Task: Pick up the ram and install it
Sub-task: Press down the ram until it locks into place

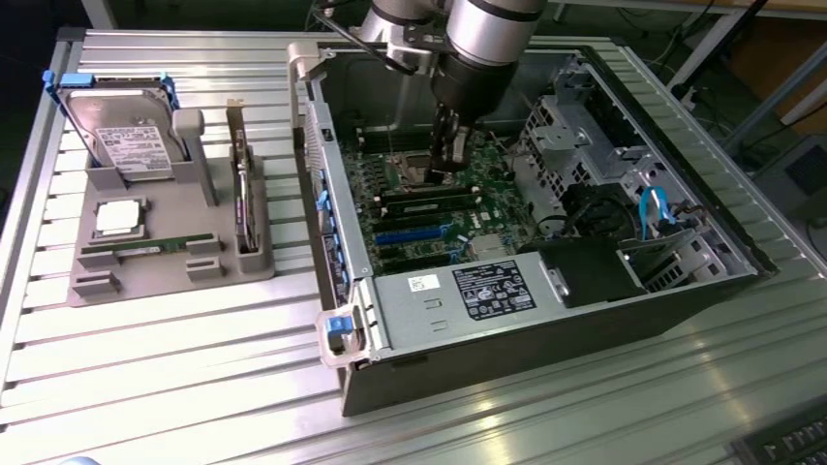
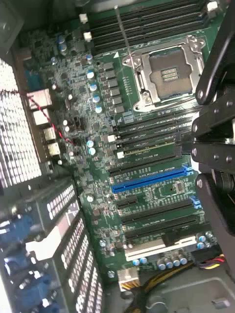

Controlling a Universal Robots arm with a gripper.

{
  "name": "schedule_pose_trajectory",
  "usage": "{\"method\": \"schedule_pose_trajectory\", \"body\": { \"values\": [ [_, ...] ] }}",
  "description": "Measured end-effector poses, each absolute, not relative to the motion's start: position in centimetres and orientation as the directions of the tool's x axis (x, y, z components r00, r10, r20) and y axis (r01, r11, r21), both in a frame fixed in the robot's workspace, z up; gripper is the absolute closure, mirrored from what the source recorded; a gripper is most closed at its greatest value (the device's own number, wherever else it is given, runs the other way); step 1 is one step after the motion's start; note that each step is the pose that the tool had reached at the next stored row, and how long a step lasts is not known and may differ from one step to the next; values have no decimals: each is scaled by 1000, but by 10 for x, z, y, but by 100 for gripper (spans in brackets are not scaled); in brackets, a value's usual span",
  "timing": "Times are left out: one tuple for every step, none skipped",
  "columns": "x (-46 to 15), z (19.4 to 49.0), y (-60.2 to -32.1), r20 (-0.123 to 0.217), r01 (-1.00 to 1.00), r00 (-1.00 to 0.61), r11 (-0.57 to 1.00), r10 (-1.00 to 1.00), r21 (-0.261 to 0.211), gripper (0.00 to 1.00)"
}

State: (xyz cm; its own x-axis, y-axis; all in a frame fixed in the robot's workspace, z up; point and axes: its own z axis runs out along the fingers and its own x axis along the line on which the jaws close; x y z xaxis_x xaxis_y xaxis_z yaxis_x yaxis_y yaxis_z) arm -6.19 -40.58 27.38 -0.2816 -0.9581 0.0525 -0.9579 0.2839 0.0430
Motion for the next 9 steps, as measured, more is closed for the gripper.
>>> {"method": "schedule_pose_trajectory", "body": {
  "values": [
    [-62,274,-406,53,-953,-299,301,-953,43,89],
    [-62,274,-406,53,-949,-311,313,-949,43,89],
    [-62,274,-406,53,-944,-325,328,-944,43,89],
    [-62,274,-406,53,-939,-339,341,-939,43,89],
    [-62,274,-406,53,-934,-353,355,-934,43,89],
    [-62,274,-406,53,-929,-366,368,-929,43,89],
    [-62,274,-406,53,-924,-378,381,-924,43,89],
    [-62,274,-406,53,-917,-394,396,-918,43,89],
    [-62,274,-406,53,-911,-407,409,-912,43,89]
  ]
}}
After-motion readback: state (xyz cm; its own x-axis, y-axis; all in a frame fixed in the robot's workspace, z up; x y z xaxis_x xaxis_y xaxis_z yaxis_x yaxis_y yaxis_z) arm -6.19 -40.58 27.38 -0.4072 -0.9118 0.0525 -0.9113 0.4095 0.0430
